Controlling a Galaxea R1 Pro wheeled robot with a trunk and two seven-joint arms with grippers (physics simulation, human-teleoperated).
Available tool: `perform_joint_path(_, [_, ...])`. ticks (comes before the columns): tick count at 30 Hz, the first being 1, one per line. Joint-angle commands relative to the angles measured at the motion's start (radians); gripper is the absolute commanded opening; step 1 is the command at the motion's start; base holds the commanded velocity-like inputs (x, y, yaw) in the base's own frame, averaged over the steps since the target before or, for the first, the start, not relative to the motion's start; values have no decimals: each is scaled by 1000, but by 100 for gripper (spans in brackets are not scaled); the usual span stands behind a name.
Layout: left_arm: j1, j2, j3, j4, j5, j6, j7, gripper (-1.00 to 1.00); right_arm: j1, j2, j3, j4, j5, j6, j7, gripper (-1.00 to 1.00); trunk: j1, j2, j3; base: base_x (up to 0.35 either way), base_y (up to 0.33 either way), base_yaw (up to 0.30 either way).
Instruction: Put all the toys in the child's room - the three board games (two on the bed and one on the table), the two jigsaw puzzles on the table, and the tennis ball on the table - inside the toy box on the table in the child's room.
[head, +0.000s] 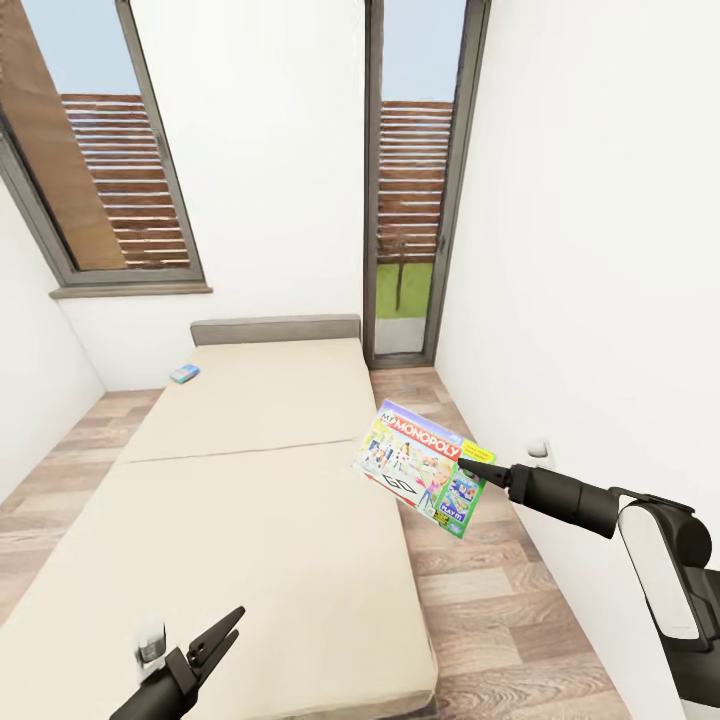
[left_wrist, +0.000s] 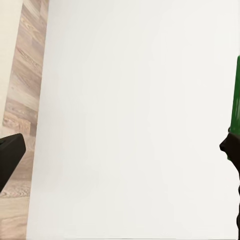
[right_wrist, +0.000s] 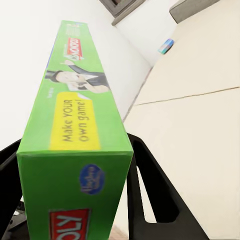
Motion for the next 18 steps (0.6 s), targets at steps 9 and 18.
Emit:
perform_joint_path(9, [0, 0, 1, -1, 10, 10, 0, 100, -1, 0, -1, 0, 2, 4, 6, -100, 0, -2, 12, -320, 0, 0])
perform_joint_path(18, [0, 0, 1, -1, 11, 10, -2, 100, 0, 0, -4, 0, 3, -2, 7, -100, 0, -2, 23, -330, 0, 0])
